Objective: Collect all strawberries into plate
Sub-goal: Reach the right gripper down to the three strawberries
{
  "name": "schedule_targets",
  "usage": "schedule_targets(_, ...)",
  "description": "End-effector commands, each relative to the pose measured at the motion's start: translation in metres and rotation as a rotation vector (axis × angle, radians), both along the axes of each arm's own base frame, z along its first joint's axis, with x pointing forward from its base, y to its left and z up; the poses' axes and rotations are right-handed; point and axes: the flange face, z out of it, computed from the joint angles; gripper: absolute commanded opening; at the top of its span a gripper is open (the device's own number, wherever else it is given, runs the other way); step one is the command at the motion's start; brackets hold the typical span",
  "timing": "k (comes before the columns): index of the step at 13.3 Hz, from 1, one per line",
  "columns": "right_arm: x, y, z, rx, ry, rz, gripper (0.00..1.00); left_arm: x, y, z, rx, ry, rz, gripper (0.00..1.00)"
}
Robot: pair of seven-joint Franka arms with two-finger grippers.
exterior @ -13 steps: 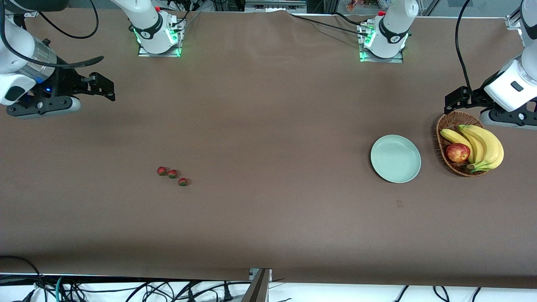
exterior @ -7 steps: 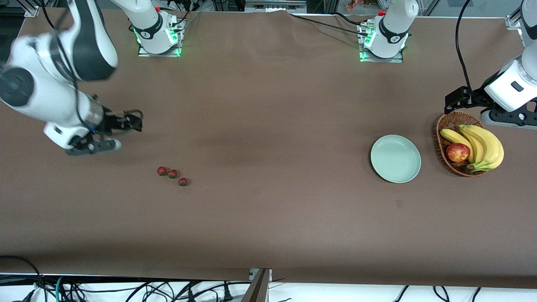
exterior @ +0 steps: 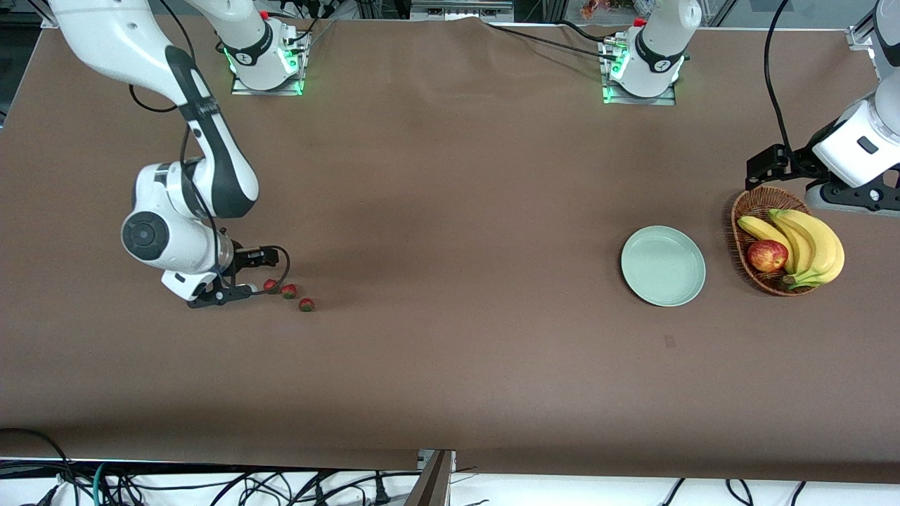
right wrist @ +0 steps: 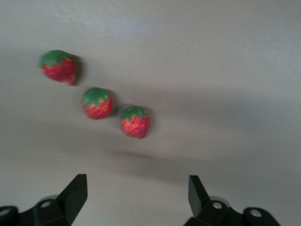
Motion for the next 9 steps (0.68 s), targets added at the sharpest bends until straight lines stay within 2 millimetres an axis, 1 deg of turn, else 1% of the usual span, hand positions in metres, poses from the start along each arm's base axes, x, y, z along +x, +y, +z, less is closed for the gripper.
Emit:
schedule_targets(1,-0.001,-0.01,-0.004,0.008,-0.021,0.012,0.95,0.003,0.002,0.006,0.003,0.004,-0.001,1.0)
schedule_targets(3,0.0,-0.011,-0.019,0.009,-0.028,0.019,0.92,0.002,0.002,0.005,0.004,0.006,0.001,1.0)
schedule_targets(6,0.001,-0.01,-0.021,0.014,-0.029,0.016,0.89,0.003,0.002,0.006,0.004,0.004,0.001,1.0)
schedule_targets(7,0.0,-0.008,-0.028,0.016,-0.025,0.015,0.88,0.003,0.002,0.006,0.004,0.004,0.001,1.0)
schedule_targets(9,0.001,-0.009,-0.033,0.02,-0.032,0.01,0.87,0.002,0.002,0.005,0.004,0.006,0.001,1.0)
